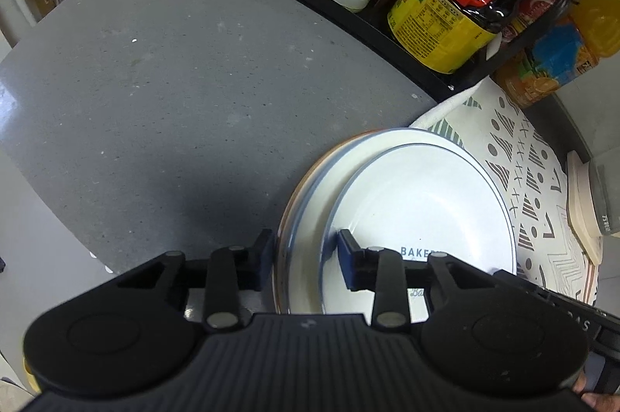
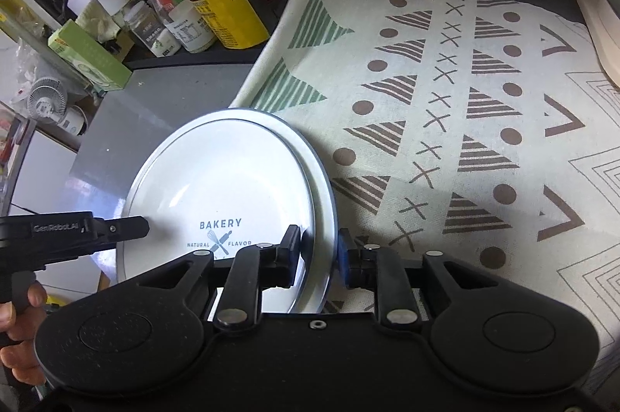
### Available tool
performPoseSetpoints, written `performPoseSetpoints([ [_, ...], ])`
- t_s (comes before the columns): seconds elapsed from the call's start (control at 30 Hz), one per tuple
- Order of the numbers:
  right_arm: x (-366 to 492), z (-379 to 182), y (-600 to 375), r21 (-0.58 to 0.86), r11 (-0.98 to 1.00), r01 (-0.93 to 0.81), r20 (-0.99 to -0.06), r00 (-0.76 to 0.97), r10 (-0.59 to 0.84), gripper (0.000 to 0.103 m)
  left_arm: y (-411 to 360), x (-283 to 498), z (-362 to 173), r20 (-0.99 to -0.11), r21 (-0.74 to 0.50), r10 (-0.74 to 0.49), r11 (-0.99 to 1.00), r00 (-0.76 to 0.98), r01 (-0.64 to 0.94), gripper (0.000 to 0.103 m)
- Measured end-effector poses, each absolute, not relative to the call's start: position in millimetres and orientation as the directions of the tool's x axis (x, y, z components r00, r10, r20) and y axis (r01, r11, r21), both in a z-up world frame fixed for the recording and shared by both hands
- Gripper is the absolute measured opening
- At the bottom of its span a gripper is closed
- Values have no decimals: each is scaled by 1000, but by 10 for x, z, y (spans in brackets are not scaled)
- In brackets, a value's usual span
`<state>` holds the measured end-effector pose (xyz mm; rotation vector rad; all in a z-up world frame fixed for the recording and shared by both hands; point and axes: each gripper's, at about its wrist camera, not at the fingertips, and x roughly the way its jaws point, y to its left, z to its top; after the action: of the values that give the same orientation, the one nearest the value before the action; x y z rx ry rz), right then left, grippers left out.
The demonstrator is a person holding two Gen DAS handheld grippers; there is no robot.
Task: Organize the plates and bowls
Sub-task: 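Lower the 'BAKERY' plate with both grippers onto the 'Sweet' plate stack, then open both grippers and pull them back from the plate stack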
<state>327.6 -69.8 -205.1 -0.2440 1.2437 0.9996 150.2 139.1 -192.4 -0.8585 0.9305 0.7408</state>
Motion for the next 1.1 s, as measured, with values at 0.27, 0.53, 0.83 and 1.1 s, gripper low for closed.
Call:
performPoseSetpoints([
  [0.27,3260,-1847,-845,400,572,-717,-833,-24,552,56,1335,1562,-1840,-916,-229,181,495,358,-838,45],
  [0.53,3140,-1528,-1089,401,580,-709,-796,42,603,89,1117,1585,-1544,-904,-201,219,540,368,-817,77],
  [0.83,3100,-1209,-1607,437,624,-648,-743,131,657,103,737,1669,-1186,-873,-197,239,623,425,-757,87],
  [1.1,3148,-1072,-2135,435,684,-586,-715,236,658,103,289,1876,-1023,-849,-223,202,700,488,-678,88],
])
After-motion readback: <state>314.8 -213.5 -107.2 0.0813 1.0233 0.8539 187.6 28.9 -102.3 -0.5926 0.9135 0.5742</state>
